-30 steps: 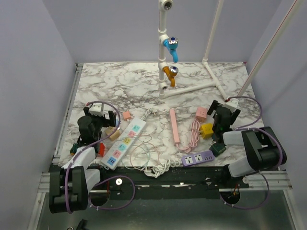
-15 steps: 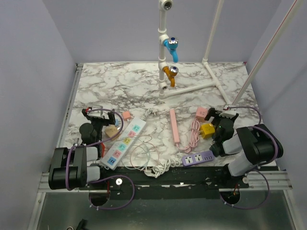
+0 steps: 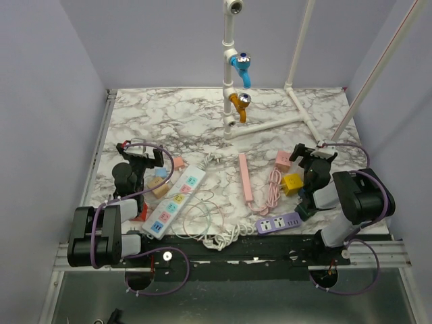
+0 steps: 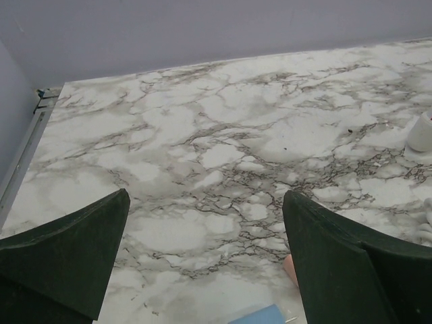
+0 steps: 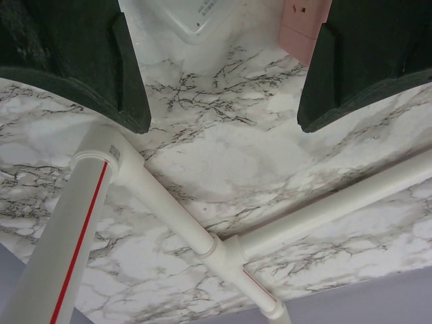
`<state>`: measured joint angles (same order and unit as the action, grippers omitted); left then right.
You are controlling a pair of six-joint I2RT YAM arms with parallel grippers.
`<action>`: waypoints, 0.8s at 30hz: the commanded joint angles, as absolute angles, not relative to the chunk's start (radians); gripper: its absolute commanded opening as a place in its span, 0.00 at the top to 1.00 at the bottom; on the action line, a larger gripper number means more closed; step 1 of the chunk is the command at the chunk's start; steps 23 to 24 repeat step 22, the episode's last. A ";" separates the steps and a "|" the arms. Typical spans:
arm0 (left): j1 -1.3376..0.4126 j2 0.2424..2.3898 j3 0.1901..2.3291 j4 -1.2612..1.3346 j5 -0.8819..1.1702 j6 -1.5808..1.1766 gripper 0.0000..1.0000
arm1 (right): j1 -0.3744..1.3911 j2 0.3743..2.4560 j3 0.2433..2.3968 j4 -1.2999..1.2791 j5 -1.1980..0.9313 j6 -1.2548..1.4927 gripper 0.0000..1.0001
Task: Pull the plug off the socket
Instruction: Reset both arms
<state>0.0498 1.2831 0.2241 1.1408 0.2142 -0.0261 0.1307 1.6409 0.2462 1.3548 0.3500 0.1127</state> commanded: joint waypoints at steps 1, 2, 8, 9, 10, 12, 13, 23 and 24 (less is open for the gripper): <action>0.044 1.280 0.220 1.117 0.192 -0.021 0.01 | 0.126 1.638 0.235 1.356 0.334 0.125 0.00; 0.045 1.276 0.223 1.105 0.191 -0.021 0.01 | 0.127 1.635 0.233 1.355 0.334 0.125 0.00; 0.044 1.278 0.227 1.100 0.165 -0.033 0.02 | 0.128 1.637 0.230 1.363 0.334 0.122 0.00; 0.044 1.279 0.230 1.095 0.160 -0.032 0.01 | 0.127 1.637 0.230 1.363 0.333 0.124 0.00; 0.045 1.281 0.231 1.094 0.158 -0.032 0.02 | 0.127 1.636 0.230 1.363 0.334 0.124 0.00; 0.044 1.281 0.232 1.094 0.158 -0.031 0.02 | 0.127 1.637 0.230 1.363 0.334 0.122 0.00; 0.044 1.280 0.232 1.093 0.158 -0.032 0.02 | 0.127 1.637 0.230 1.363 0.334 0.122 0.00; 0.043 1.279 0.227 1.098 0.152 -0.034 0.01 | 0.127 1.635 0.230 1.364 0.334 0.122 0.00; 0.043 1.279 0.227 1.098 0.152 -0.034 0.01 | 0.127 1.635 0.230 1.364 0.334 0.122 0.00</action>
